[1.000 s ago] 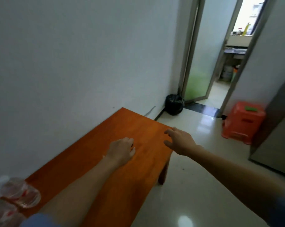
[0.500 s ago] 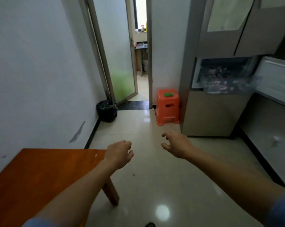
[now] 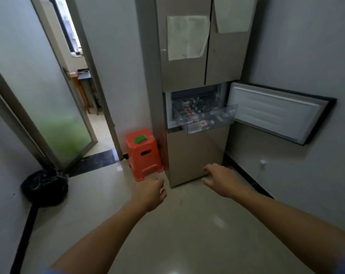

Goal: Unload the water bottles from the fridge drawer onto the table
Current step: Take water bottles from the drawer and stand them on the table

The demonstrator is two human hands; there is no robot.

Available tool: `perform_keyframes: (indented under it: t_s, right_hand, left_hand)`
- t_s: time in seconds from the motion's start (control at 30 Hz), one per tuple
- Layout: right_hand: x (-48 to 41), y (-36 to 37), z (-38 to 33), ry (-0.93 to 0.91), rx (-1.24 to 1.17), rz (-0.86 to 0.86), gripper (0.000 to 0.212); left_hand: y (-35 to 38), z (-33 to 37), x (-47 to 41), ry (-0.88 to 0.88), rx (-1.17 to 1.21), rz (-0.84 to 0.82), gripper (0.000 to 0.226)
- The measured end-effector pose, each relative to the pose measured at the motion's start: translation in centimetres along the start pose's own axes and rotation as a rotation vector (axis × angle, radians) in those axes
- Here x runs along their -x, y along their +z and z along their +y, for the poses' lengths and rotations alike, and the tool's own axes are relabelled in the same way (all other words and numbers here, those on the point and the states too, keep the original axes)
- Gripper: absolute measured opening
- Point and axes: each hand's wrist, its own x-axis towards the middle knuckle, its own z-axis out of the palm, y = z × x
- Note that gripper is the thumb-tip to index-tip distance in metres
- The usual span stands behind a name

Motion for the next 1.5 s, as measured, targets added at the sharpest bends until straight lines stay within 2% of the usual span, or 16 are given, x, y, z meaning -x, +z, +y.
perform_keyframes:
  t_s: [0.1, 0.27, 0.5, 0.73, 0.9, 1.07, 1.3, 1.5]
  right_hand:
    - [-3.5, -0.2, 3.8, 0.069, 0.001, 0.019, 0.044]
    - [-11.4, -0.1, 10.5, 0.125, -0.022, 0.023, 0.045]
    - [-25.1, -2.1, 18.2, 0.141, -0.042, 0.071, 0.044]
    - [-35.2, -2.5, 22.3, 0.112, -0.037, 0.046, 0.043]
    - [-42.2, -2.3, 25.5, 0.092, -0.038, 0.073, 0.04]
    - [-51.0, -3.6, 29.4, 0.156, -0.039, 0.071, 0.04]
    - [-60.0, -4.9, 34.4, 0.192, -0.049, 0.097, 0.039]
    - [-64.4, -2.3, 39.3, 0.217, -0.094, 0.028, 0.041]
  left_hand:
    - [0.7, 1.0, -6.3, 0.099, 0.012, -0.023, 0.019]
    - [1.7, 2.3, -17.4, 0.152, -0.002, -0.048, 0.021]
    - [1.7, 2.3, -32.2, 0.127, -0.018, -0.036, 0.019]
    - [2.5, 1.0, -42.1, 0.091, 0.032, -0.023, 0.017]
    - [3.5, -0.2, -50.9, 0.129, 0.092, 0.026, 0.016]
    - [5.2, -0.8, -61.5, 0.166, 0.11, 0.061, 0.021]
    - [8.7, 0.3, -73.4, 0.198, 0.113, -0.121, 0.025]
    - [13.5, 2.4, -79.8, 0.186, 0.099, -0.274, 0.031]
